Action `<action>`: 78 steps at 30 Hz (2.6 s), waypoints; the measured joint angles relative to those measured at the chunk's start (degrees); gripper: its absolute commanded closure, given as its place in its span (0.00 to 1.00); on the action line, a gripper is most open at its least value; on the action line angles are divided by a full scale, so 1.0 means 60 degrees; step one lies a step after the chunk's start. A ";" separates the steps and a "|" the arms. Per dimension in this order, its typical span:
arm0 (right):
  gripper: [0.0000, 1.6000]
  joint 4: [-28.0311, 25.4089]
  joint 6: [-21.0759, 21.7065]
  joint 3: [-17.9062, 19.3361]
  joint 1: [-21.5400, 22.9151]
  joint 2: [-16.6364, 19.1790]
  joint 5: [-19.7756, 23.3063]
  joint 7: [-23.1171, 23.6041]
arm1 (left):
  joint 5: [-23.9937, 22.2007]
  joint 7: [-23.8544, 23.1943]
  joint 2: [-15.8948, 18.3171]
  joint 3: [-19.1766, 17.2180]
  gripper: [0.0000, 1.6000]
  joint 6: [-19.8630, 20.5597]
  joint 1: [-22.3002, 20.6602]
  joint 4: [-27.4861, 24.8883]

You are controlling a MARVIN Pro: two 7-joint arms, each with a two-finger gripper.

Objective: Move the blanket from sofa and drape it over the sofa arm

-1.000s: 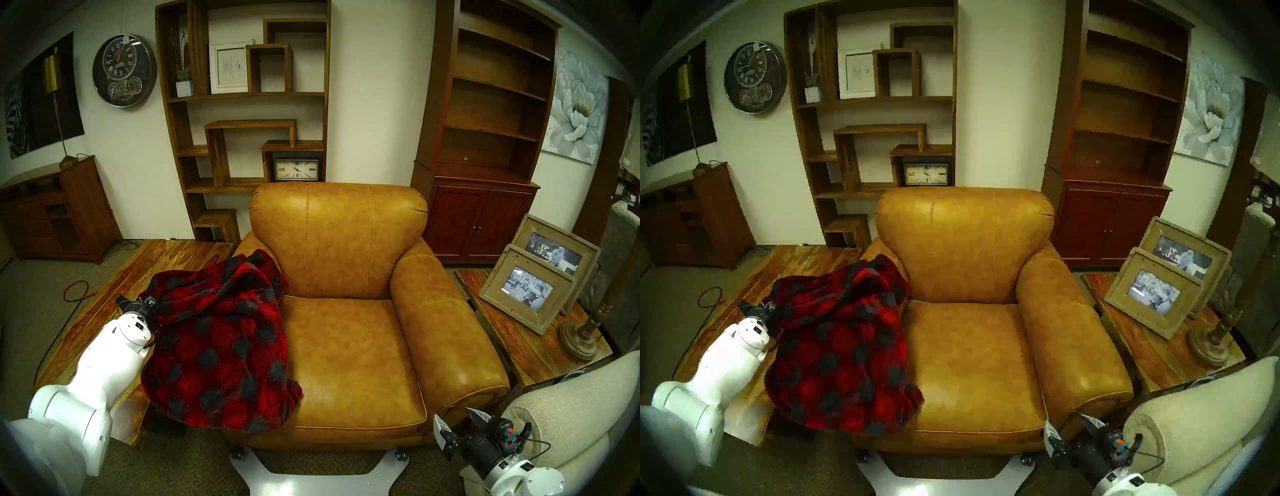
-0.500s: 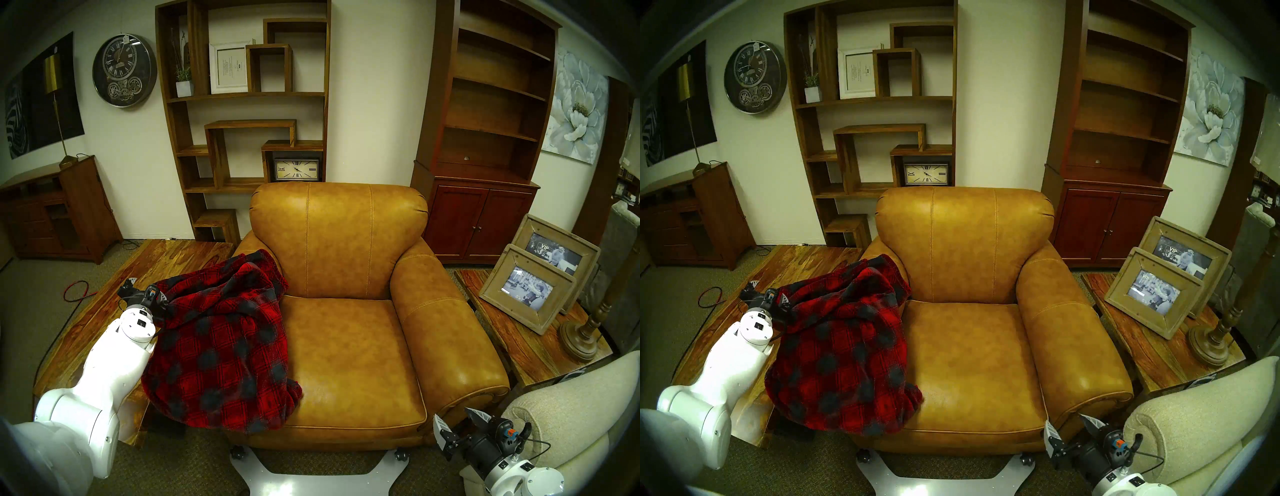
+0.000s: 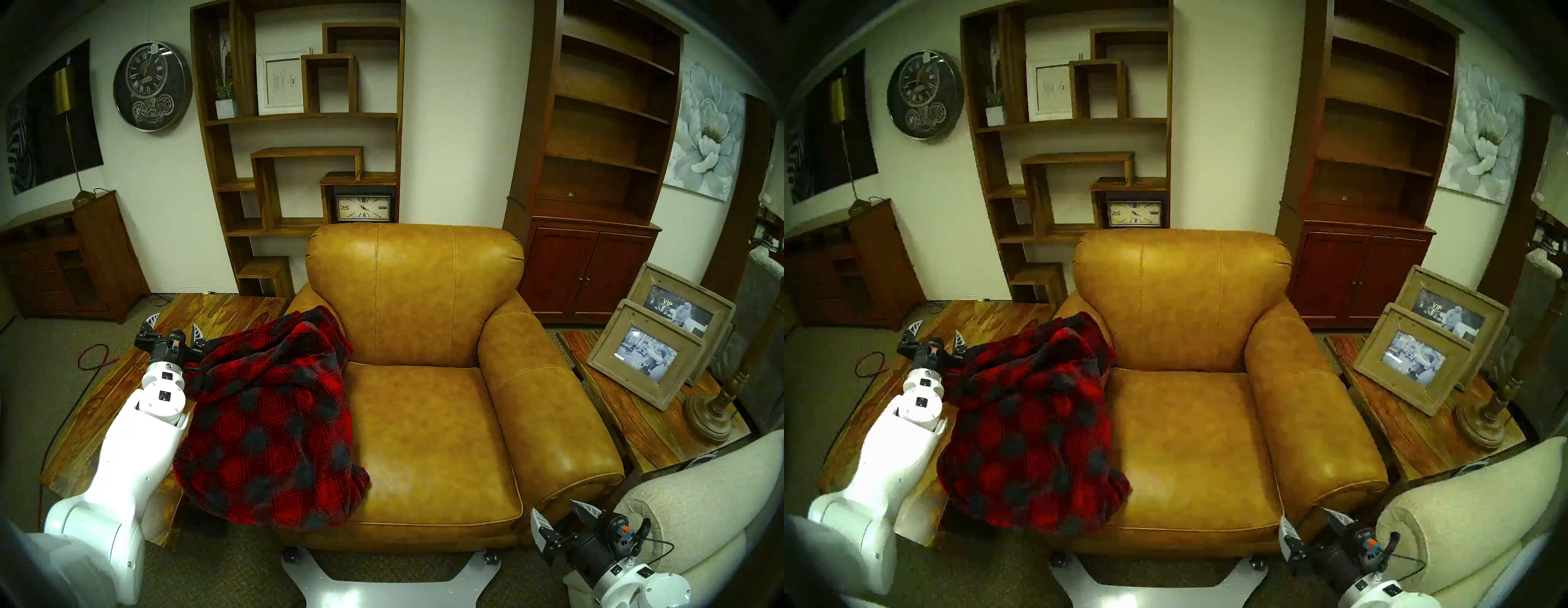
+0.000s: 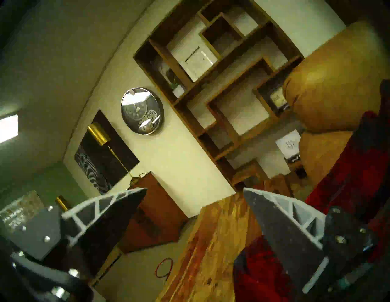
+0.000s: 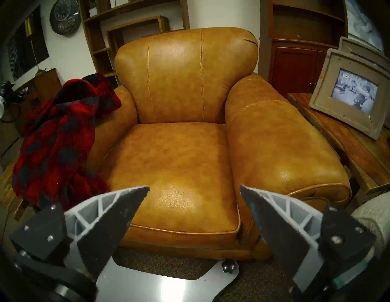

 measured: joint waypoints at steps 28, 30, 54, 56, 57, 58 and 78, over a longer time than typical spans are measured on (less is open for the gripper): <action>0.00 0.0107 -0.0002 0.0069 0.0125 -0.0089 -0.0101 0.0137 | -0.1992 -0.0572 -0.1997 0.1040 0.00 -0.2404 0.3155 -0.2481; 0.00 0.0107 -0.0003 0.0074 0.0132 -0.0098 -0.0105 0.0151 | -0.2181 -0.0806 -0.2184 0.1393 0.00 -0.2533 0.3500 -0.2684; 0.00 -0.0007 0.0004 0.0125 0.0132 -0.0226 -0.0136 0.0263 | -0.5158 -0.2769 -0.1744 0.2278 0.00 -0.1773 0.5852 -0.5701; 0.00 -0.0025 0.0007 0.0128 0.0124 -0.0239 -0.0141 0.0269 | -0.5252 -0.2758 -0.1644 0.2442 0.00 -0.1405 0.5890 -0.5826; 0.00 -0.0033 0.0008 0.0130 0.0119 -0.0245 -0.0144 0.0272 | -0.5271 -0.2725 -0.1595 0.2543 0.00 -0.1215 0.5889 -0.5851; 0.00 -0.0037 0.0009 0.0130 0.0116 -0.0251 -0.0147 0.0274 | -0.5274 -0.2668 -0.1550 0.2636 0.00 -0.1036 0.5879 -0.5863; 0.00 -0.0104 0.0122 0.0153 0.0066 -0.0346 -0.0221 0.0320 | -0.5359 -0.1945 -0.1013 0.2638 0.00 0.1195 0.5979 -0.6814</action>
